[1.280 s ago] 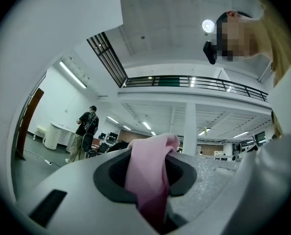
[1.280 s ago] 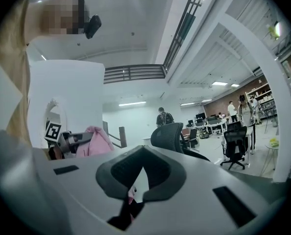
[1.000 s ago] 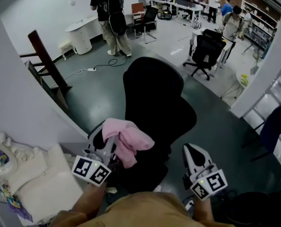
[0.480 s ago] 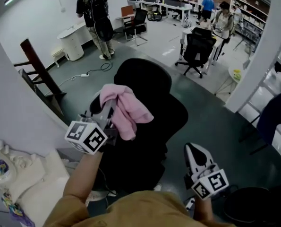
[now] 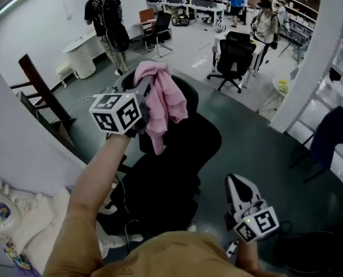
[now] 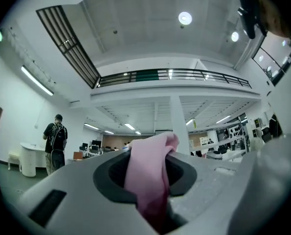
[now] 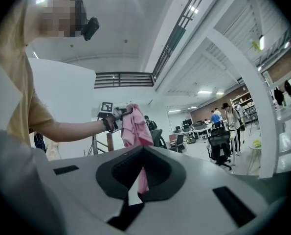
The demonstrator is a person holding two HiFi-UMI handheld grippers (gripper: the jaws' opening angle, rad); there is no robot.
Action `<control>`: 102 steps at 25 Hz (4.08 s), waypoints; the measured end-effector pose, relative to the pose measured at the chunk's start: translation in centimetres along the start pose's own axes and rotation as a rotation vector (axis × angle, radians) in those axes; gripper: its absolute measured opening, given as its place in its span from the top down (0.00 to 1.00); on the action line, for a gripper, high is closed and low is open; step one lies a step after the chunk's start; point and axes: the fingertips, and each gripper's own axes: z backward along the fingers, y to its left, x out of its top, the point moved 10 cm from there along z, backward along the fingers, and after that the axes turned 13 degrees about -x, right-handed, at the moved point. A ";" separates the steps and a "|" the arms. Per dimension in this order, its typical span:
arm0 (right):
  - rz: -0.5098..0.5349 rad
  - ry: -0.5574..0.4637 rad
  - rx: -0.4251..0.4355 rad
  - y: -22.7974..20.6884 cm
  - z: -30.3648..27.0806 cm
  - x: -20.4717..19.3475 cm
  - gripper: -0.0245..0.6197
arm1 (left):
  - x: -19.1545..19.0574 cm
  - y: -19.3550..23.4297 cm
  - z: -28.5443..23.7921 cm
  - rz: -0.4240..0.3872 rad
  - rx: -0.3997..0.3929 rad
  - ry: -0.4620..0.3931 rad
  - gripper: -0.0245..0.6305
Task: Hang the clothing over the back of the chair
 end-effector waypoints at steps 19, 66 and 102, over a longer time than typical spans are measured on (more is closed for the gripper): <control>-0.019 -0.038 -0.105 -5.3 0.7 0.7 0.95 | 3.5 1.9 -15.6 -0.089 -0.010 0.133 0.83; -0.087 0.055 -0.145 -10.6 4.1 -4.1 0.95 | -7.5 4.2 -24.8 -0.309 0.044 0.940 0.34; -0.019 0.063 -0.067 0.5 6.5 -1.9 0.95 | -4.5 4.9 -7.4 -0.213 0.068 0.692 0.33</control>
